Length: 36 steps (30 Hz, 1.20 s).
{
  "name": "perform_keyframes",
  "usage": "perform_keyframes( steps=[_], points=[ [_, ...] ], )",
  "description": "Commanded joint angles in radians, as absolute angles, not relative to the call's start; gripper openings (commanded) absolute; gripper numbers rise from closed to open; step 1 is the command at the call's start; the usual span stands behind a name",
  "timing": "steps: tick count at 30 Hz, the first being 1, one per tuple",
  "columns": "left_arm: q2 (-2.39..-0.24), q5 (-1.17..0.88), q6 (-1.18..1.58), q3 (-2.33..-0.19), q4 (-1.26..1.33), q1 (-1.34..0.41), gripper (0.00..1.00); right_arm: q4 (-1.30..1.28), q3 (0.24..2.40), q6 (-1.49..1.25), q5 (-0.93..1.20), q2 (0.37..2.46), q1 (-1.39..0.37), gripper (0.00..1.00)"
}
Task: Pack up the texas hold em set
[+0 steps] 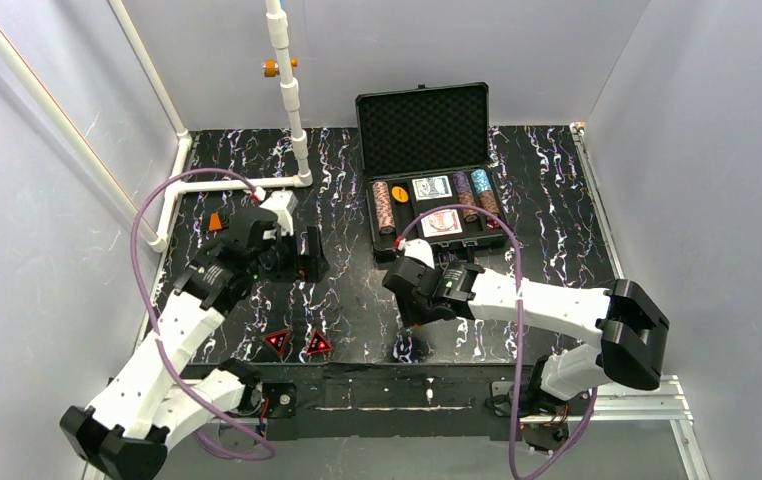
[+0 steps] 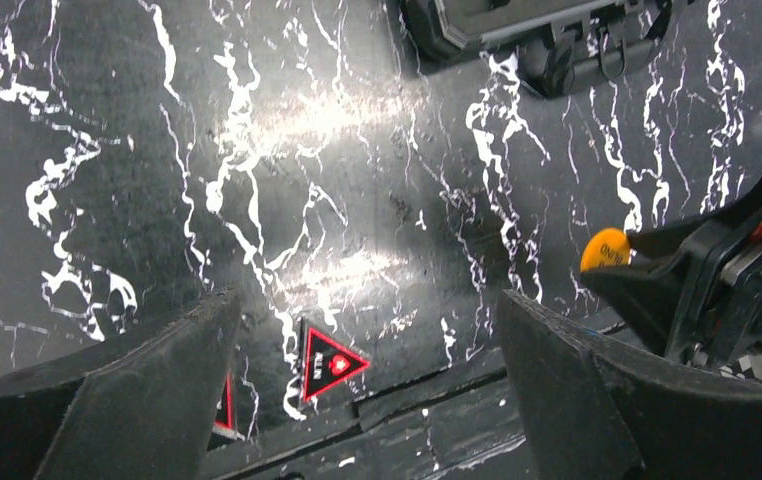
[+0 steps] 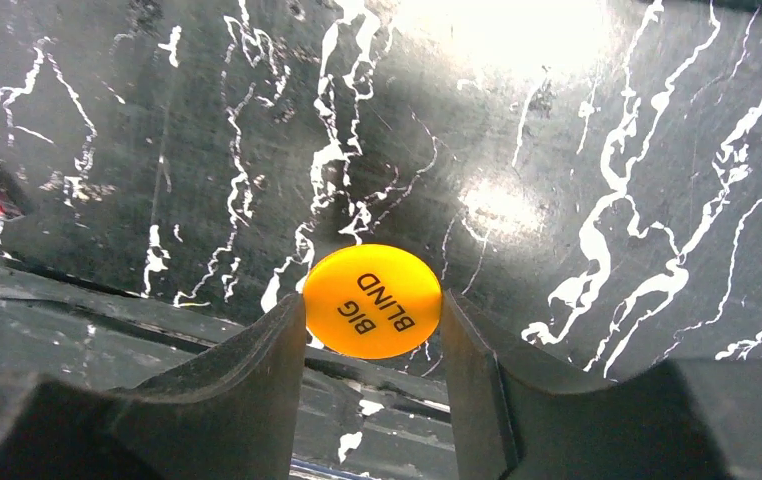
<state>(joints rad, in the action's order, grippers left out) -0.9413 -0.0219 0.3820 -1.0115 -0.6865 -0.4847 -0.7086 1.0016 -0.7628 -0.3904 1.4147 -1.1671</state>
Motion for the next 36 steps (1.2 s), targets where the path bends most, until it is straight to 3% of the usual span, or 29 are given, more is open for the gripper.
perform_keyframes(
  steps=[1, 15, 36],
  points=[
    [-0.842, -0.021, 0.380, -0.963, -0.775, -0.480, 0.99, -0.726, 1.100, -0.721, -0.414, 1.455, -1.165, 0.15],
    [-0.603, 0.058, 0.406, -0.895, -0.858, -0.480, 0.99, -0.712, 1.347, -0.585, -0.385, 1.606, -1.033, 0.15],
    [-0.604, 0.079, 0.422, -0.882, -0.858, -0.480, 0.99, -0.642, 1.549, -0.449, -0.202, 1.818, -0.737, 0.15]
  ],
)
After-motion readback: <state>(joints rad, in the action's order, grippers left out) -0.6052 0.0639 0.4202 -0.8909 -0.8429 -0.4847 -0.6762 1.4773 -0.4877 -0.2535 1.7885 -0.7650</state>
